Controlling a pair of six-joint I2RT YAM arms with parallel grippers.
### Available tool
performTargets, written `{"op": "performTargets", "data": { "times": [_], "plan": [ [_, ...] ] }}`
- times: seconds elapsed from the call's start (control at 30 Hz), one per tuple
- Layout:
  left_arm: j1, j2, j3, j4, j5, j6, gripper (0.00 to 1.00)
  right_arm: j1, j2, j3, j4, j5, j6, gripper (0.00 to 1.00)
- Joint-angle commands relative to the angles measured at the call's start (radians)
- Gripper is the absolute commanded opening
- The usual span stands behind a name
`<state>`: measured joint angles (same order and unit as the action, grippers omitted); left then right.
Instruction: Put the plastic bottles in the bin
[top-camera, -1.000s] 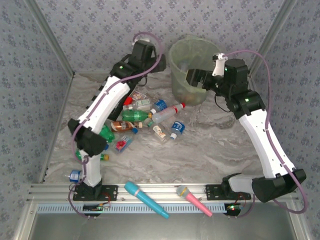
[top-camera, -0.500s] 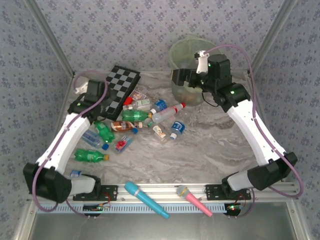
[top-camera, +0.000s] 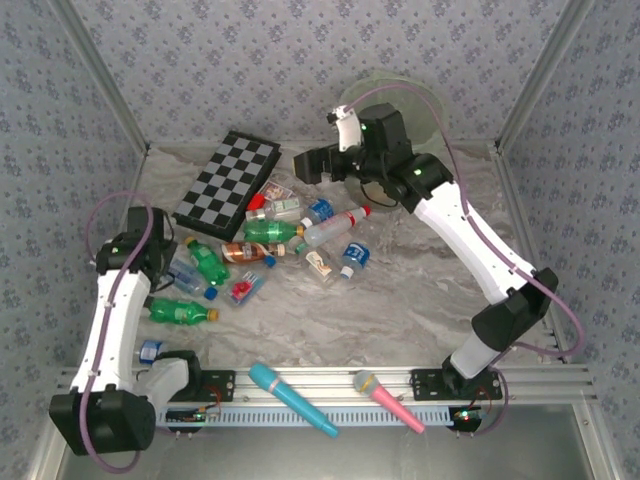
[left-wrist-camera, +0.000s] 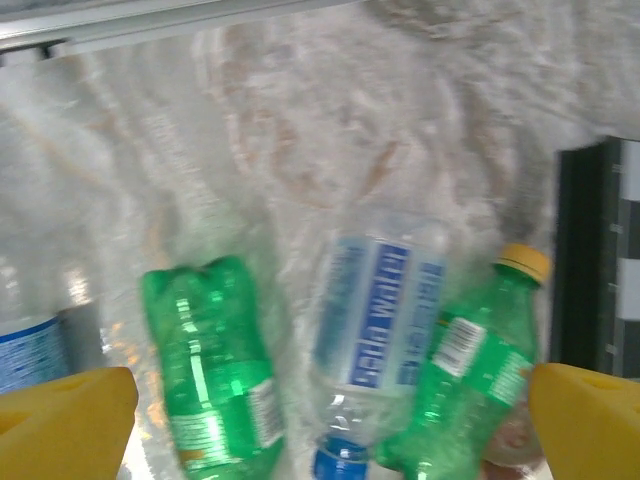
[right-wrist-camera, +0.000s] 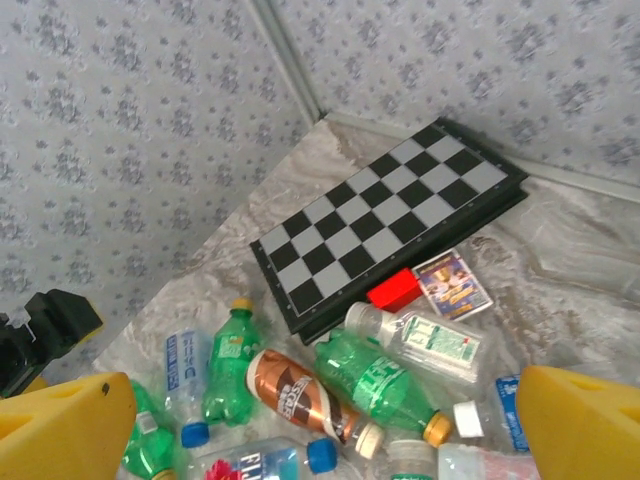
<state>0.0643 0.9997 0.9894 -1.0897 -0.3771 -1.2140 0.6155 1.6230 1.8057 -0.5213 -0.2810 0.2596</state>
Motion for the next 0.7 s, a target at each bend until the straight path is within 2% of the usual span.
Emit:
{"op": "performTargets", "data": {
  "times": [0.0,0.1,0.23,0.4,0.67],
  "plan": [
    [0.07,-0.009,-0.023,-0.165,0.039,-0.033,1.0,0.007,0.028,0.044,-0.037,-0.038,-0.017,1.0],
    [0.149,-0.016,-0.059,-0.194,0.093,-0.013,1.0,0.015,0.04,0.046,-0.039,-0.052,-0.019,1.0],
    [0.258,-0.007,-0.122,-0.263,0.134,-0.052,1.0,0.019,0.047,0.046,-0.042,-0.061,-0.013,1.0],
    [0.316,0.002,-0.17,-0.281,0.1,-0.035,0.99,0.018,0.047,0.045,-0.046,-0.062,-0.014,1.0],
    [0.403,0.049,-0.238,-0.172,0.088,0.068,0.97,0.017,0.042,0.045,-0.054,-0.057,-0.013,1.0]
  ]
}}
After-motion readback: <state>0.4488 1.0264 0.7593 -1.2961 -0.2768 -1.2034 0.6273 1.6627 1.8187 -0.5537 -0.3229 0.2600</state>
